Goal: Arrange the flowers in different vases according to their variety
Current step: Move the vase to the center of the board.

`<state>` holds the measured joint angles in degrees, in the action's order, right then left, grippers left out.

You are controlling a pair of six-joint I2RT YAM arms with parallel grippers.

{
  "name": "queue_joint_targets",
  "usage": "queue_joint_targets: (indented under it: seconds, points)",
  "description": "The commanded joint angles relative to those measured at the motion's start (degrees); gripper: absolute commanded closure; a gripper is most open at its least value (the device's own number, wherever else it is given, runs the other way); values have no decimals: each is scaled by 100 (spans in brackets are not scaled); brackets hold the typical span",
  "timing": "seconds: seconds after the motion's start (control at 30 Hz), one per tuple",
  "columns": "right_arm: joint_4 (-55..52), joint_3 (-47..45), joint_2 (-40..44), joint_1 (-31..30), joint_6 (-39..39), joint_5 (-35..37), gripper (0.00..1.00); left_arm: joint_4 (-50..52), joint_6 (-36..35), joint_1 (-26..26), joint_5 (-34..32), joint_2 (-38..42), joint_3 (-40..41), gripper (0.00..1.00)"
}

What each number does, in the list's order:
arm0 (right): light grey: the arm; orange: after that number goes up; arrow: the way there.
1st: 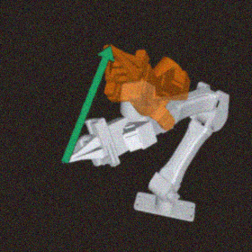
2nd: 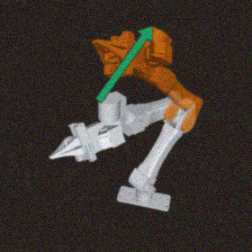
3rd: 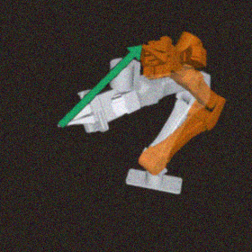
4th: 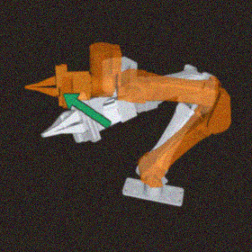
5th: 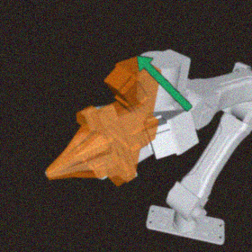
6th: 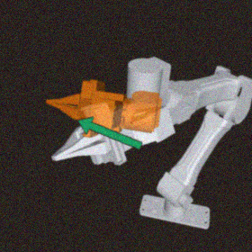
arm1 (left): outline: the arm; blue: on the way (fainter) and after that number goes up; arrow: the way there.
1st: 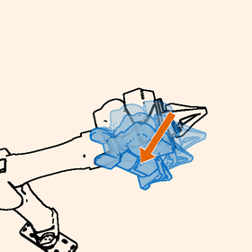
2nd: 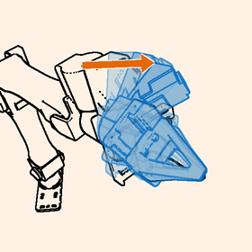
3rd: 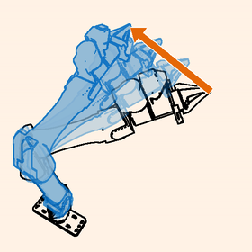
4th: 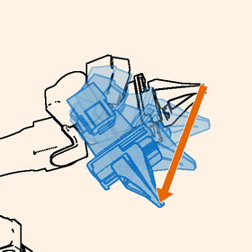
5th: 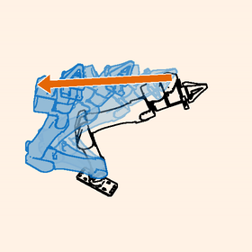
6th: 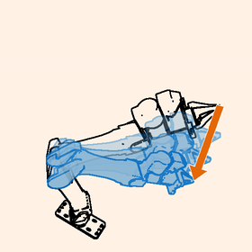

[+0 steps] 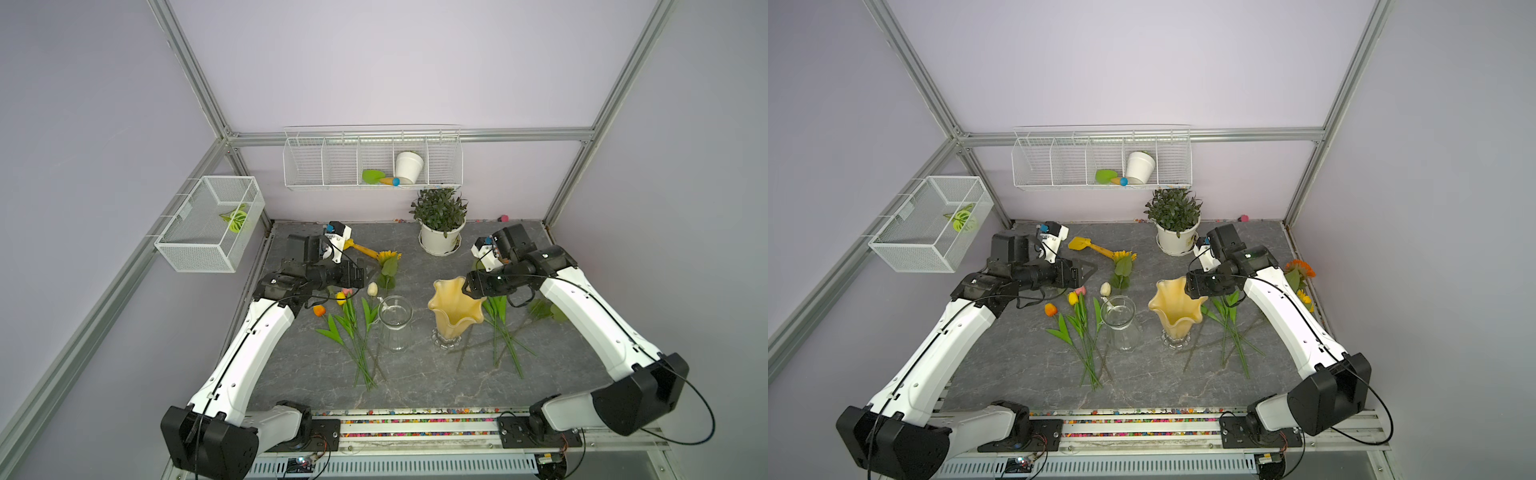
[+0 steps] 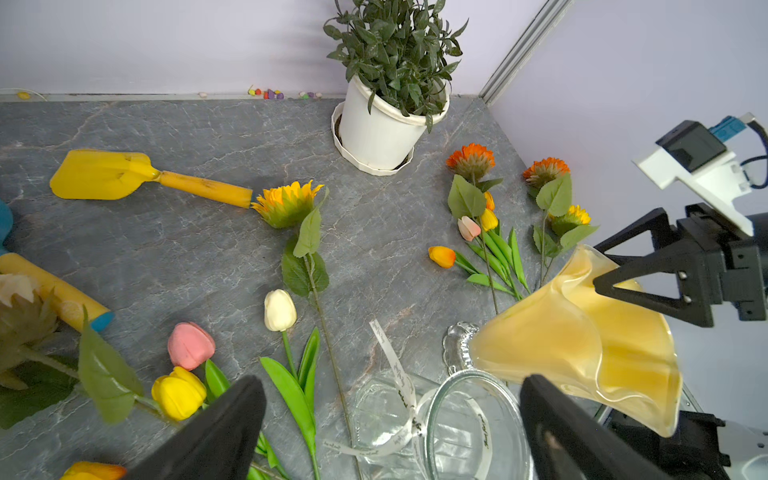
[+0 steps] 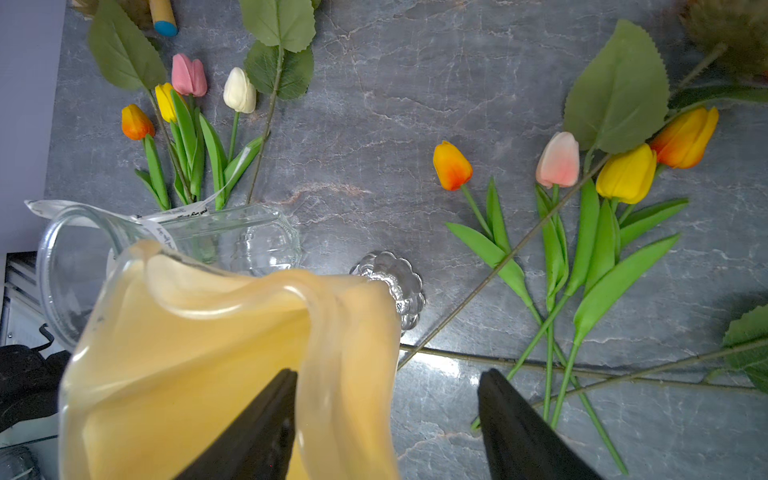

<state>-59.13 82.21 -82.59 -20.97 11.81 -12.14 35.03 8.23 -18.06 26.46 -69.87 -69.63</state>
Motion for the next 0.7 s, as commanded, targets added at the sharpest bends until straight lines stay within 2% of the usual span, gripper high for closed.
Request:
queue_joint_targets:
  seconds: [0.0, 0.13, 0.27, 0.67]
  points:
    - [247, 18, -79, -29, -106, -179, 30, 92, -104, -41, 49, -68, -191, 0]
    - [273, 18, -135, -29, -326, -194, 35, 75, -123, -55, 92, -104, -201, 0]
    - [257, 106, -178, -29, -571, -251, 46, 57, -120, -53, 136, -134, -192, 0]
    - [104, 155, -372, -30, -760, -762, 94, 66, -143, -50, 173, -130, -165, 0]
